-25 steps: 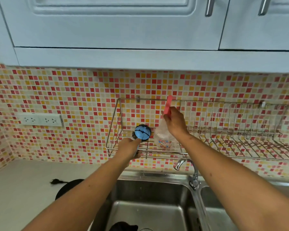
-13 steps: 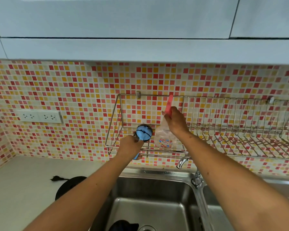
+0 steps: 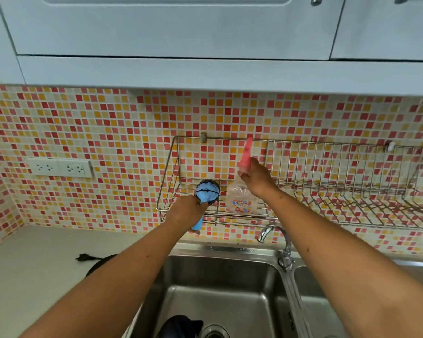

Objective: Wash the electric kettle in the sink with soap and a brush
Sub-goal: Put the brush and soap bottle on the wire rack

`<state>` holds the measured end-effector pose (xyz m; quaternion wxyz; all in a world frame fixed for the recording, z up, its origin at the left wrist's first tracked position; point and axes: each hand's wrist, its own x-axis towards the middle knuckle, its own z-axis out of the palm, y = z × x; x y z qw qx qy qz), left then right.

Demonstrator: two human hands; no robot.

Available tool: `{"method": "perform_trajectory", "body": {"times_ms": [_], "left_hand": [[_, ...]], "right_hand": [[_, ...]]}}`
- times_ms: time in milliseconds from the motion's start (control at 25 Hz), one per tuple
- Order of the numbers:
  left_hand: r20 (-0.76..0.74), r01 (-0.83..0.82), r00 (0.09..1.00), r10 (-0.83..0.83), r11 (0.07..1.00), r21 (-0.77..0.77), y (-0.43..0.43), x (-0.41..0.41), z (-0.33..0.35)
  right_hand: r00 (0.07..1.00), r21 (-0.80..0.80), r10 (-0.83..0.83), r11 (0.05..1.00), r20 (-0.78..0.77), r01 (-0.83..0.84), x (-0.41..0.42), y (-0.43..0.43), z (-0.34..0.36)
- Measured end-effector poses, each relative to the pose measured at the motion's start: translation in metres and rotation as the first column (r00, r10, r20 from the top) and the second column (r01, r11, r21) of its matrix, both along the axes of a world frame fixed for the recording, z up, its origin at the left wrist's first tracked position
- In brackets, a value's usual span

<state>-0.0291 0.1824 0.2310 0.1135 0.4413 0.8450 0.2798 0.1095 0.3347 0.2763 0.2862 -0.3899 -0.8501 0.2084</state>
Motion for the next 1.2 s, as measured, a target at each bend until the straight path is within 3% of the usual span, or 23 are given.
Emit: {"method": "perform_trajectory", "body": {"times_ms": [360, 480, 600, 680, 800, 880, 920, 1000, 1040, 1120, 1200], "left_hand": [[-0.084, -0.026, 0.996, 0.025, 1.000, -0.008, -0.001, -0.002, -0.005], [-0.077, 0.009, 0.997, 0.000, 0.993, 0.118, -0.016, -0.005, -0.006], [0.096, -0.055, 0.995, 0.017, 0.910, 0.411, -0.047, -0.016, -0.018], [0.127, -0.077, 0.992, 0.012, 0.849, 0.523, -0.076, -0.018, -0.036], [0.092, -0.032, 0.996, -0.009, 0.902, 0.431, -0.119, -0.018, -0.099], [0.113, 0.058, 0.991, -0.078, 0.983, 0.174, -0.148, -0.020, -0.156], [0.140, 0.139, 0.981, -0.136, 0.990, -0.009, -0.161, -0.022, -0.182], [0.209, 0.301, 0.948, -0.241, 0.894, -0.332, -0.184, -0.022, -0.224], [0.264, 0.348, 0.931, -0.251, 0.827, -0.442, -0.193, -0.022, -0.242], [0.328, 0.383, 0.915, -0.235, 0.764, -0.519, -0.203, -0.024, -0.271], [0.312, 0.348, 0.925, -0.217, 0.811, -0.470, -0.206, -0.025, -0.291]], "right_hand": [[0.998, -0.057, -0.031, 0.998, 0.058, 0.034, 0.008, -0.009, -0.005], [0.992, 0.119, -0.094, 0.987, -0.090, 0.104, 0.011, -0.033, -0.013], [0.946, 0.407, 0.075, 0.911, -0.315, 0.064, 0.018, -0.071, -0.031], [0.936, 0.527, 0.228, 0.848, -0.268, -0.055, 0.022, -0.096, -0.051], [0.906, 0.586, 0.423, 0.726, 0.030, -0.359, 0.019, -0.132, -0.109], [0.867, 0.438, 0.453, 0.749, 0.208, -0.497, 0.012, -0.148, -0.169], [0.866, 0.306, 0.442, 0.812, 0.232, -0.497, 0.008, -0.155, -0.201], [0.905, -0.070, 0.367, 0.930, 0.213, -0.361, 0.002, -0.166, -0.259], [0.929, -0.270, 0.303, 0.932, 0.213, -0.242, -0.001, -0.173, -0.282], [0.947, -0.555, 0.177, 0.832, 0.266, 0.000, -0.008, -0.183, -0.316], [0.957, -0.701, 0.090, 0.701, 0.274, 0.135, -0.012, -0.191, -0.336]]}}
